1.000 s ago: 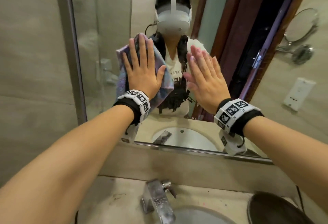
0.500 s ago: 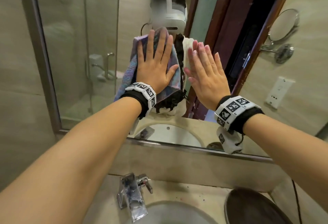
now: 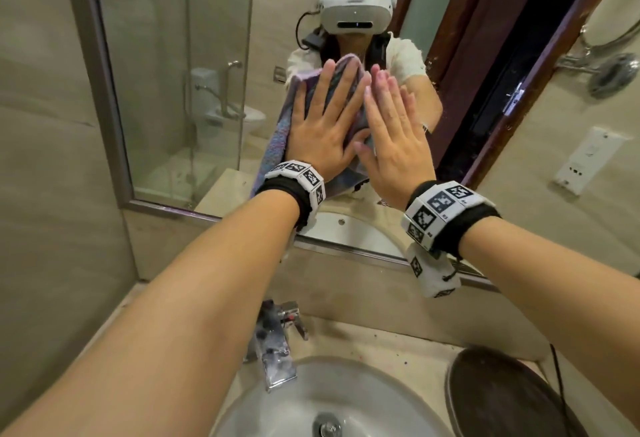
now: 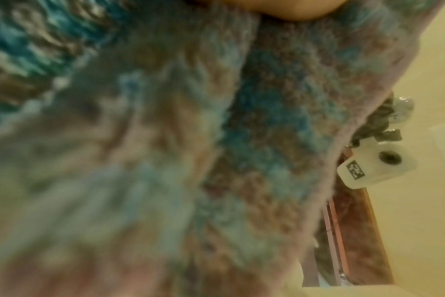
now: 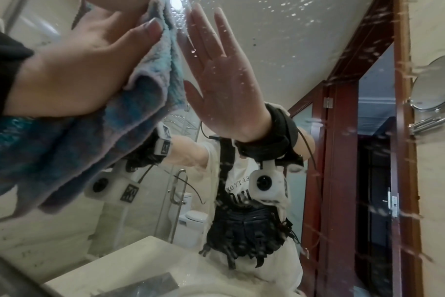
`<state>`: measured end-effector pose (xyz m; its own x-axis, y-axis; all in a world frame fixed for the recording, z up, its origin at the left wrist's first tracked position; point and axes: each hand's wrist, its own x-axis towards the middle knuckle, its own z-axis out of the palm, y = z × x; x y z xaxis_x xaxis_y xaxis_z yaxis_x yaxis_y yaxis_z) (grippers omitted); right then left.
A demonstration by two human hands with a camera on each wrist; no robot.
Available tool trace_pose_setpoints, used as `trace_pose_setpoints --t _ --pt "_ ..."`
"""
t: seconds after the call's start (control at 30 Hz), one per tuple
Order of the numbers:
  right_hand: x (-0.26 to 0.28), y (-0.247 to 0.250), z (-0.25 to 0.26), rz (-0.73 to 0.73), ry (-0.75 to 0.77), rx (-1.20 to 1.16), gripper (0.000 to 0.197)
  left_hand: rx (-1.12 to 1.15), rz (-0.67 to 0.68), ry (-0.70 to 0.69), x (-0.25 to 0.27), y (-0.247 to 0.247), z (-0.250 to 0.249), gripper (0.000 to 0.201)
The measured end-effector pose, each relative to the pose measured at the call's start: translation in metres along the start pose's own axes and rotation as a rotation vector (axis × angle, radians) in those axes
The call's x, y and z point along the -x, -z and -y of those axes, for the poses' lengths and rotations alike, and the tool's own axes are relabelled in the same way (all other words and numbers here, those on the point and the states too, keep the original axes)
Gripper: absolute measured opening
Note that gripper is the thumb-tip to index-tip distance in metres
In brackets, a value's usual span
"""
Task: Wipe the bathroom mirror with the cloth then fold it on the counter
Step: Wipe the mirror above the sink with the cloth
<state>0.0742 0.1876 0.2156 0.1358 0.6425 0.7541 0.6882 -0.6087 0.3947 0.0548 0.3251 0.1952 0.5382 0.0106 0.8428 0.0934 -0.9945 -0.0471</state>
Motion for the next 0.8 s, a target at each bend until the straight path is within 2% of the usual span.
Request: trace_pose_setpoints --t 0.17,0.47,0.53,0.67,0.8 --pt "-0.019 -0.003 0.016 0.001 -0.037 -0.02 0.057 0.004 -0.017 -0.091 0.01 -0.002 0.033 0.058" --pt "-0.058 -0.029 0.067 0.009 -0.047 -0.054 0.057 -0.123 -0.01 -0.064 0.017 0.016 0.128 0.065" --pt "-0.07 -0.035 0.083 0.016 -0.033 -0.068 0.057 -0.127 0.016 -0.031 0.017 0.023 0.153 0.067" --pt "-0.092 -0.044 0.107 0.03 -0.024 -0.077 0.058 -0.133 0.024 0.15 0.018 0.041 0.211 0.07" --pt "-0.105 -0.052 0.126 0.017 -0.026 -0.097 0.058 -0.152 0.038 0.149 0.024 0.043 0.23 0.071"
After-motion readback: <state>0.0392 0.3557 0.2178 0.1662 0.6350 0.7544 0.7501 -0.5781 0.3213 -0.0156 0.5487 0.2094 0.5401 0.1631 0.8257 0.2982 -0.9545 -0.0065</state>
